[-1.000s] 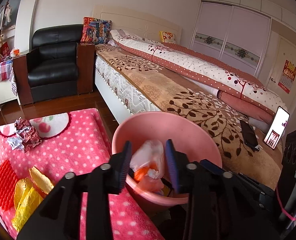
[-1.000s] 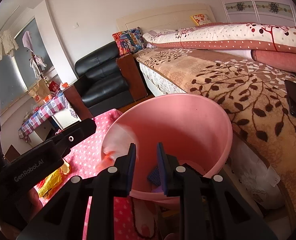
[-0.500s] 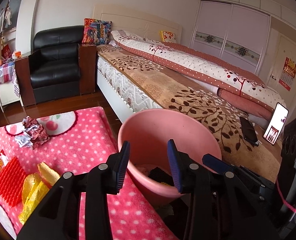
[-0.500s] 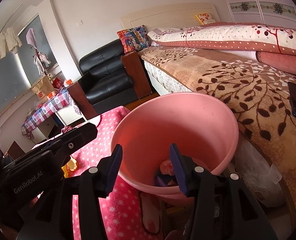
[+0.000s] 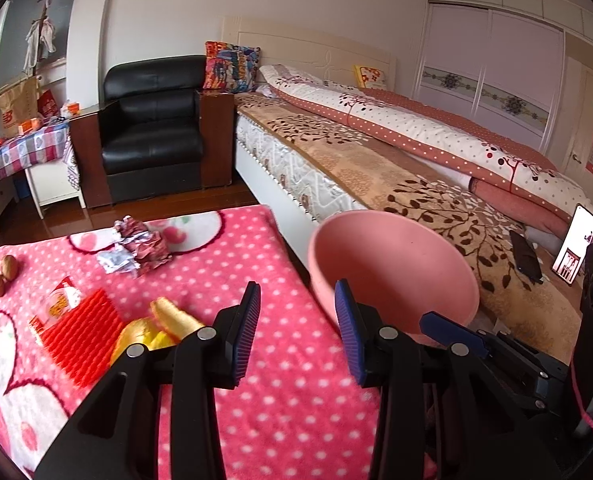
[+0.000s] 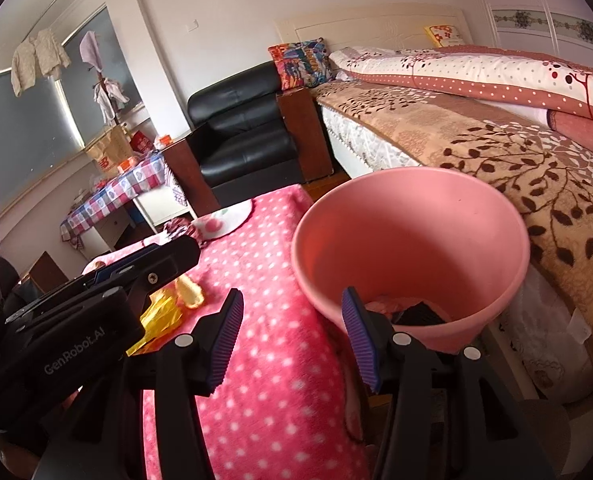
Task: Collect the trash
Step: 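Move both open tools back over the table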
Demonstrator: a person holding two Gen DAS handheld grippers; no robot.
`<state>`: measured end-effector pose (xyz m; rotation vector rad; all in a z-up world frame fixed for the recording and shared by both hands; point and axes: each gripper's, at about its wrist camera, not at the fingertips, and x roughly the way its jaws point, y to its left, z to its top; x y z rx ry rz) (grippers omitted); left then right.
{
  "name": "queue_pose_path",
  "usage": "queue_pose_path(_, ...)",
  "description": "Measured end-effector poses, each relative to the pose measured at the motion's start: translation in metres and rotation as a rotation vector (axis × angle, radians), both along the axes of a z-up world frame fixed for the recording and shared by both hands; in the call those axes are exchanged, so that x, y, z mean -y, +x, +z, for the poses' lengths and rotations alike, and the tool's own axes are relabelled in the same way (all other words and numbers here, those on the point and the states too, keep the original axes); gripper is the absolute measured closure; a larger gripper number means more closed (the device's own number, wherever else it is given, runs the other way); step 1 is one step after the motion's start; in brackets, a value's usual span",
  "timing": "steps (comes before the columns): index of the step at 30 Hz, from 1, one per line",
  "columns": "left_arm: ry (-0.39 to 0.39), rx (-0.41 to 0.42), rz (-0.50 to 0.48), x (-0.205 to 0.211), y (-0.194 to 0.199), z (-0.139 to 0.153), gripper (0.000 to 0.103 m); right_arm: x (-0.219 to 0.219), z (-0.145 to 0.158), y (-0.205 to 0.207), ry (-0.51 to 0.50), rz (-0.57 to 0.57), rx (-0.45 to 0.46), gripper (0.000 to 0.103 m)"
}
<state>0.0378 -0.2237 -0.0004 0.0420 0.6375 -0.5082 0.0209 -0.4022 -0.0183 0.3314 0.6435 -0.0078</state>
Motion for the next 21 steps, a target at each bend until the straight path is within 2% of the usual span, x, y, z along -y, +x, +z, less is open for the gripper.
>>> queue_pose_path(13,0.025,-0.027,0.102,-0.051,-0.01,-0.011,0.064,-0.056,-0.01,-0.01,-0.004,0.069,-0.047,0.052)
queue_pose_path(21,0.044,0.006,0.168,-0.095,-0.024,-0.014,0.064,-0.084,-0.011,-0.012,-0.015,0.147,-0.045,0.052)
